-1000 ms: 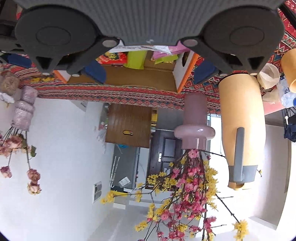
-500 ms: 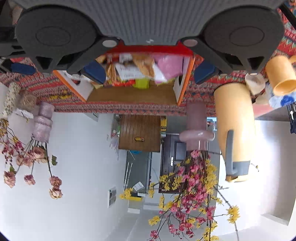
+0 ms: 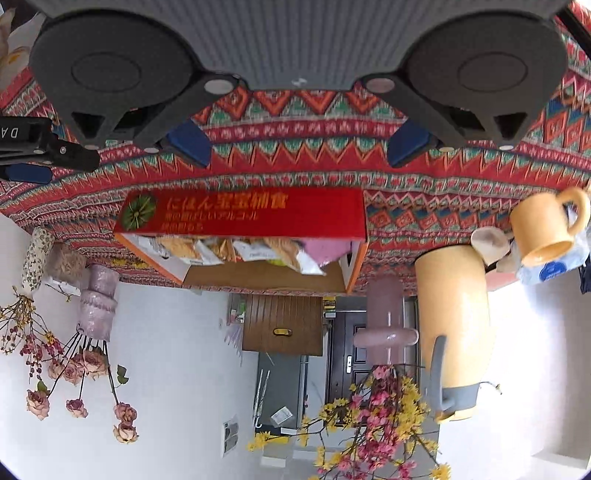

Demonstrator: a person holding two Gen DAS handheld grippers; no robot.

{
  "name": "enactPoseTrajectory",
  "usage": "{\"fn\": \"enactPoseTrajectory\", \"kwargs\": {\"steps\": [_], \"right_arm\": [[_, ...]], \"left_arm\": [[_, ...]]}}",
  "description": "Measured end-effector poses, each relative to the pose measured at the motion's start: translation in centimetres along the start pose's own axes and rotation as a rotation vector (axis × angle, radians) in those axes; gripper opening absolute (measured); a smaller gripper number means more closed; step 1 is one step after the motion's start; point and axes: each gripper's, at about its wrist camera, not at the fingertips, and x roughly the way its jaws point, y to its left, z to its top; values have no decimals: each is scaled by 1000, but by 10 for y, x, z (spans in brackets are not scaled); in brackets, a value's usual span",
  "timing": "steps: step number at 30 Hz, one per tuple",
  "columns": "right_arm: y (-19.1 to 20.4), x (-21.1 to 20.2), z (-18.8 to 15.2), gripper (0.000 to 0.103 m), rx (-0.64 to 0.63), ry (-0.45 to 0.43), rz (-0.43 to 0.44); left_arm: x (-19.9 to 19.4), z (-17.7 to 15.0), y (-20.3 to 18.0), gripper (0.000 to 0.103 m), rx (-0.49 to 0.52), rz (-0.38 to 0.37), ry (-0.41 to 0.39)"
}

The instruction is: Organize snacks

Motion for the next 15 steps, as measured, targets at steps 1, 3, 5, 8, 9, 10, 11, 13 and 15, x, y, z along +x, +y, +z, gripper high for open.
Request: {"fn": "enactPoseTrajectory", "kwargs": {"steps": [1,3,5,8,9,10,11,13,15], "right_arm": [[0,-2,-3,103,1,6,1],[0,-5,-9,103,0,11,4],[0,-8,-12,103,-1,13,10],[0,-11,-16,103,1,16,15],[0,-11,-17,103,2,18,15],[0,-11,-18,103,3,19,16],[1,-11,-18,103,3,20,16],[1,-11,-18,103,3,21,16],[1,-11,-18,103,4,20,16]], "left_arm": [[-2,-3,0,103,-1,-2,2],[-3,-7,-1,103,-1,-7,9],[-4,-11,-2,103,1,-15,16],[-5,-12,-5,103,4,-23,18],[-6,-12,-6,103,7,-24,16],[-7,-12,-7,103,8,-25,14],[-7,-12,-6,103,8,-26,12],[-8,-12,-7,103,7,-26,10],[-8,-12,-7,103,5,-25,10]]}}
